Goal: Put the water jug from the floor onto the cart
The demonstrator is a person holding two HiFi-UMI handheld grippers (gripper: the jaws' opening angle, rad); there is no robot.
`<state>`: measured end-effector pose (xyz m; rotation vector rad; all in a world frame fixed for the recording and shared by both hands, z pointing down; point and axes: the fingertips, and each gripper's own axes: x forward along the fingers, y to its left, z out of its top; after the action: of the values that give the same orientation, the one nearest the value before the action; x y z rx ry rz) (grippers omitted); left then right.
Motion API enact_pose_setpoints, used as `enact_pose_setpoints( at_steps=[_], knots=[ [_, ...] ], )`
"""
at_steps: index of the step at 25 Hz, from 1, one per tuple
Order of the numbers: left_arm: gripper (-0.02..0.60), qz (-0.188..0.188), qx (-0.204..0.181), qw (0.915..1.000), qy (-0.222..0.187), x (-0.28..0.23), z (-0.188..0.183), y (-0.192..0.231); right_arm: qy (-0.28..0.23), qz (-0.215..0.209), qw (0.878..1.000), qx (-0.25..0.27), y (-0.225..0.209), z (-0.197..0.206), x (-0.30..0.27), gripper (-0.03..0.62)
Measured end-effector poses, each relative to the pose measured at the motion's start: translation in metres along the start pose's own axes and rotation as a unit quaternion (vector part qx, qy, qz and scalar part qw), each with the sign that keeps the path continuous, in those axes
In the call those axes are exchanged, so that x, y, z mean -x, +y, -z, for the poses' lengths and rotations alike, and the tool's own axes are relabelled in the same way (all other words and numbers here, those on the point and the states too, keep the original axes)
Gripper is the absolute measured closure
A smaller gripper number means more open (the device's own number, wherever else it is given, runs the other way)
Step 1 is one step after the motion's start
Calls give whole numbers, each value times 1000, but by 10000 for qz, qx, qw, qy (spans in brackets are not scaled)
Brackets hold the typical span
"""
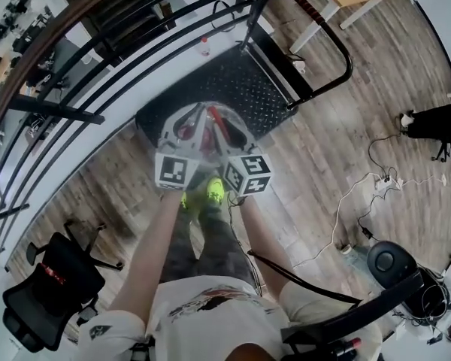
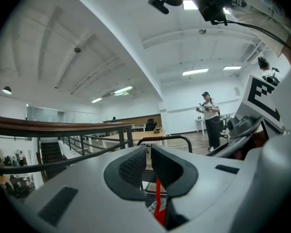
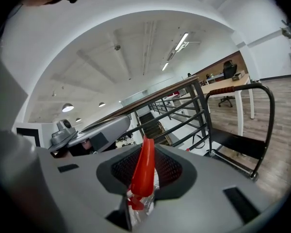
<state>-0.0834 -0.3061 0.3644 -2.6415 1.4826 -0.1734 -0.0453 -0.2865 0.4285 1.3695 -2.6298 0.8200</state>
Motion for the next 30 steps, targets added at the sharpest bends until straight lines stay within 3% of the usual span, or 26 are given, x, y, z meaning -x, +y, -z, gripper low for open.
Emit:
enact_pose_setpoints(
  at_steps=[11, 19, 23, 30],
  knots=[
    [568, -281, 270, 9992, 128, 6, 84, 57, 371, -219, 9988, -248, 5, 68, -73, 510],
    [568, -198, 436, 9986, 230, 7, 150, 83, 510, -242, 9977, -365, 10, 116, -123, 508],
    [568, -105, 431, 9979, 468, 9, 175, 94, 487, -229, 9976, -441, 10, 128, -141, 507],
    [568, -163, 655, 9977, 90, 4, 190, 115, 425, -224, 9972, -570, -5, 148, -163, 507]
  ],
)
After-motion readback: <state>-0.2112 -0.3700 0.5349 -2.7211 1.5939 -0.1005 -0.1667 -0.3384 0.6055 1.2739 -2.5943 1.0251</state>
